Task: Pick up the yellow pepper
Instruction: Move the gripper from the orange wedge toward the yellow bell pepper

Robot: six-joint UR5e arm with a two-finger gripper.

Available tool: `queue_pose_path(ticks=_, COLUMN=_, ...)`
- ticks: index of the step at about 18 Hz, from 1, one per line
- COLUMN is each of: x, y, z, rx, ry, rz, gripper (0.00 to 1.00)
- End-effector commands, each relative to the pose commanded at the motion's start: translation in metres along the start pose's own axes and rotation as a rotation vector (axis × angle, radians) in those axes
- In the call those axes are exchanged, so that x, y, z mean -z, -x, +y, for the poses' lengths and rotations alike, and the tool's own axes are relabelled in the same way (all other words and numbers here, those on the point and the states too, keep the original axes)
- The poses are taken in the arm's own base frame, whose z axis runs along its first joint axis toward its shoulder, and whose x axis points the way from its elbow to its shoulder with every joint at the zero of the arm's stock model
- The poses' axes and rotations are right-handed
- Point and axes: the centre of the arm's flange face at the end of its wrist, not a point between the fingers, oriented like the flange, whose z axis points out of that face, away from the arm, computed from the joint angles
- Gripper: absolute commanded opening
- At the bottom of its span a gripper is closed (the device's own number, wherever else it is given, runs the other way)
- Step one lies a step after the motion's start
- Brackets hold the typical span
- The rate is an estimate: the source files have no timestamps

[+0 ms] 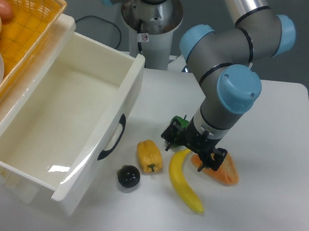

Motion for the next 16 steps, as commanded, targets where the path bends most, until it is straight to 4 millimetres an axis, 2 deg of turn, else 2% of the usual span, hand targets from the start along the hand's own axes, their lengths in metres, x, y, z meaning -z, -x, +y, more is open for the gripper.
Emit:
queue_pose_path(ticks=5, x=-0.009, y=-0.004, z=-0.003, rx=-0.008, ry=0.007, rz=0.002, gripper=1.0)
queue_pose_path(ticks=9, x=-0.037, y=-0.019, z=-0.001, rx=-0.006, ry=0.038, rz=0.042, gripper=1.0)
queue_pose_path(ticks=13, x=-0.051, y=-0.018, z=0.002, rx=0.091, ry=0.035, rz=0.048, gripper=1.0)
queue_pose_path(ticks=16, x=-0.072, y=-0.015, z=0.006, rx=0.174, ry=0.054, rz=0.067, gripper=1.0)
